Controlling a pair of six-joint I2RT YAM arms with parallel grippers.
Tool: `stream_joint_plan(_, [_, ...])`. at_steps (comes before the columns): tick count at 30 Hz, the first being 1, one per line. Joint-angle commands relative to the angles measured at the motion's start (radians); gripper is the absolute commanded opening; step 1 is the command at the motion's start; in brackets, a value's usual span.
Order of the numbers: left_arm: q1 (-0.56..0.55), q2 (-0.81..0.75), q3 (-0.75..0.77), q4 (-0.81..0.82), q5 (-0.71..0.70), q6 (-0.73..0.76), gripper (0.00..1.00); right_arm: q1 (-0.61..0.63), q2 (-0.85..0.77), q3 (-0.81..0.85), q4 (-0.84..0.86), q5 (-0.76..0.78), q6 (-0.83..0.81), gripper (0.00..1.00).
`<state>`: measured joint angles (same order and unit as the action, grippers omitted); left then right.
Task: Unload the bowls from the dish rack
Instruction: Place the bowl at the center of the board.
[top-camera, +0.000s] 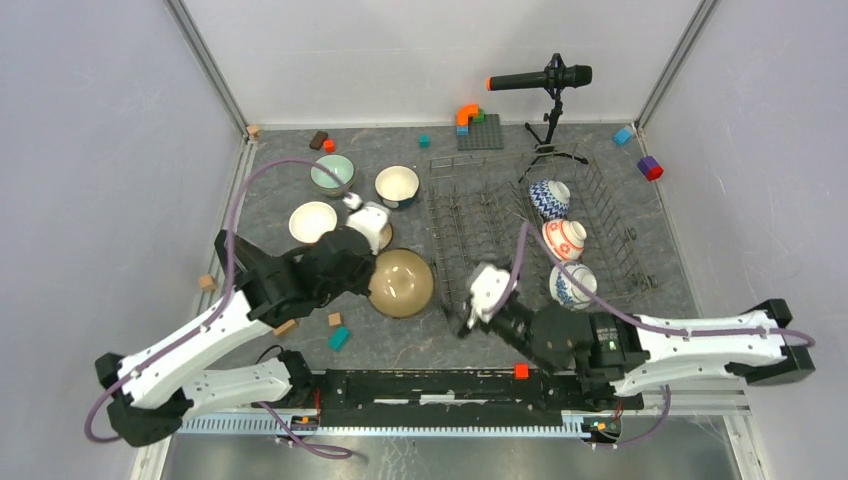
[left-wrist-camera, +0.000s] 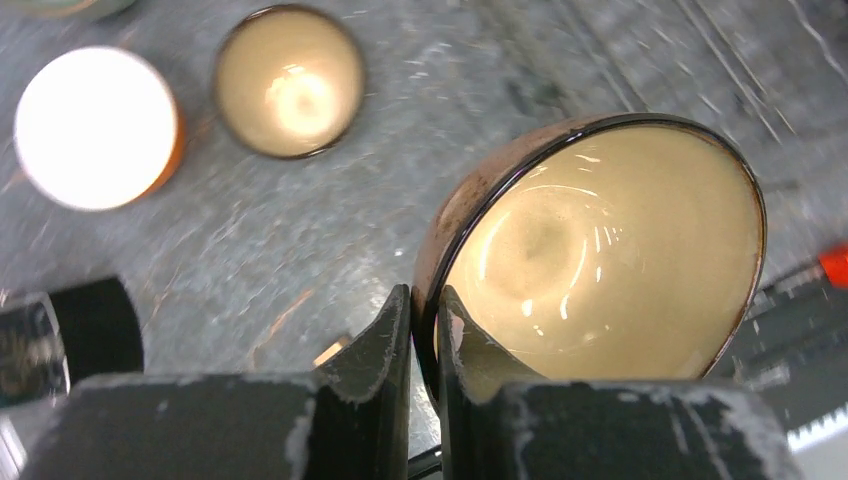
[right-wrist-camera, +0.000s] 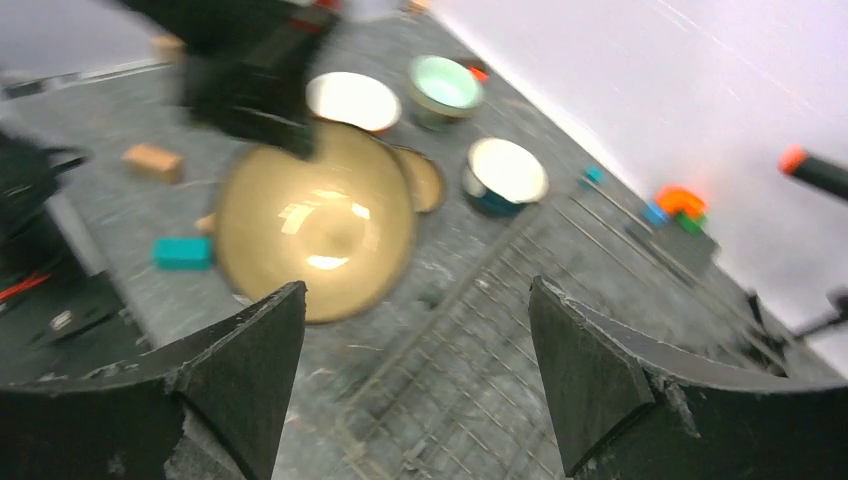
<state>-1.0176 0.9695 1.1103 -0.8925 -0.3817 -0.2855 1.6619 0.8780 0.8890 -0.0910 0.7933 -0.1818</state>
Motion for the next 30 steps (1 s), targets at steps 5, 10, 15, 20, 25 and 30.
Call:
stream_joint_plan(5, [0.108, -0.163, -0.108, 0.040, -0.136, -0.331, 0.02, -0.371, 0.072, 0.106, -0.045, -0.192, 0.346, 0.82])
stream_joint_plan(10, [0.116, -0.155, -0.164, -0.011, -0.207, -0.505, 0.02, -0.439, 0.159, 0.114, -0.039, -0.304, 0.427, 0.77])
stream_joint_plan(15, [0.135, -0.156, -0.226, -0.015, -0.224, -0.676, 0.02, -0.450, 0.197, 0.042, 0.058, -0.299, 0.429, 0.80])
stream_joint_plan(20, [0.180, -0.152, -0.300, -0.003, -0.230, -0.812, 0.02, -0.450, 0.222, 0.033, 0.063, -0.269, 0.491, 0.89])
stream_joint_plan(25, [0.258, -0.120, -0.368, 0.049, -0.189, -0.844, 0.02, -0.451, 0.192, -0.007, 0.065, -0.202, 0.521, 0.96])
stream_joint_plan(30, [0.337, -0.163, -0.445, 0.119, -0.165, -0.866, 0.02, -0.456, 0.115, -0.122, 0.135, -0.177, 0.521, 0.98])
